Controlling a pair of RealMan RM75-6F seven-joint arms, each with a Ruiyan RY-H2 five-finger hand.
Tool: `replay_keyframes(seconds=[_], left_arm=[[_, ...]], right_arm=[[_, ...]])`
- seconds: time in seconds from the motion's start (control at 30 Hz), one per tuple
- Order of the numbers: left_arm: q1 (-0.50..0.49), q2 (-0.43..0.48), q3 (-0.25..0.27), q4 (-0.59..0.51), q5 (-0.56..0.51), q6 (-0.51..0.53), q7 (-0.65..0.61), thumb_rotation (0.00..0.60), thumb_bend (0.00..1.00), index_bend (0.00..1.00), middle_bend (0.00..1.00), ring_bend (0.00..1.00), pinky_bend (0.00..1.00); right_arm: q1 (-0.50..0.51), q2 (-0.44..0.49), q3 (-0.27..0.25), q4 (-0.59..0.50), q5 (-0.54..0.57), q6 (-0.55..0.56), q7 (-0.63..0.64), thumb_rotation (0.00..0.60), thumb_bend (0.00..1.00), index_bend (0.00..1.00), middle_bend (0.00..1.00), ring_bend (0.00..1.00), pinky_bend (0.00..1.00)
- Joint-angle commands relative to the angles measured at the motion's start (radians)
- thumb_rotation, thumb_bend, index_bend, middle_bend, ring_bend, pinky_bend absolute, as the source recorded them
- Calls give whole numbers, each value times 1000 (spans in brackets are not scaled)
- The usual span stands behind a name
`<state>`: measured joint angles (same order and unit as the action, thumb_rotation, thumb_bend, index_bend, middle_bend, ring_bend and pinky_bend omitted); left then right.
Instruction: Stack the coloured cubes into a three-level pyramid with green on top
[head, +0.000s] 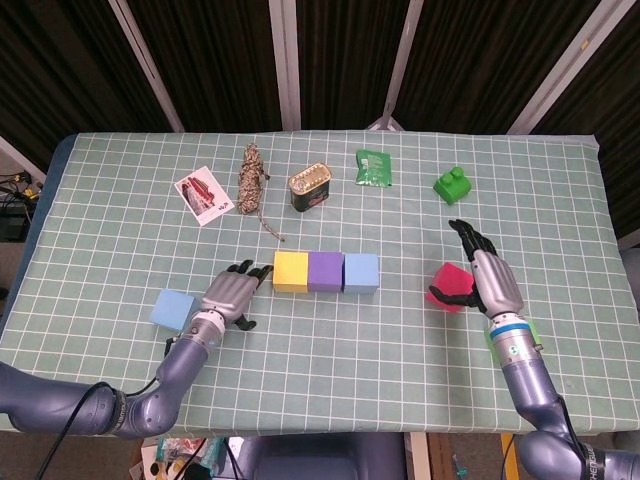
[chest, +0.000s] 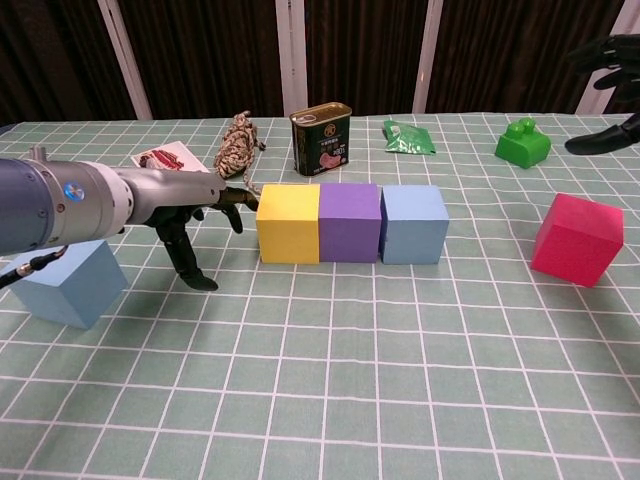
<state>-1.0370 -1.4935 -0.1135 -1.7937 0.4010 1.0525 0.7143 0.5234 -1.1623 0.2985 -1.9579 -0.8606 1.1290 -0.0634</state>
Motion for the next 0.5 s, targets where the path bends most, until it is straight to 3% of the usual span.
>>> replay_keyframes(seconds=[0.03,0.33,0.5], left_arm=[[5,11,1,-10,3,10,-3,600,319,48,162,36,137],[49,94,-5,-85,61,79,-44,600,315,48,160,36,137],[100,154,-12,-145,158,158,-93,600,209,47,139,36,136]], right_arm=[[1,0,-1,1,1,-2,-1,600,251,0,0,0,0],[4,4,-6,9,12,-12,-8,600,251,0,0,0,0],[6,14,-6,15,14,-21,-10,600,251,0,0,0,0]])
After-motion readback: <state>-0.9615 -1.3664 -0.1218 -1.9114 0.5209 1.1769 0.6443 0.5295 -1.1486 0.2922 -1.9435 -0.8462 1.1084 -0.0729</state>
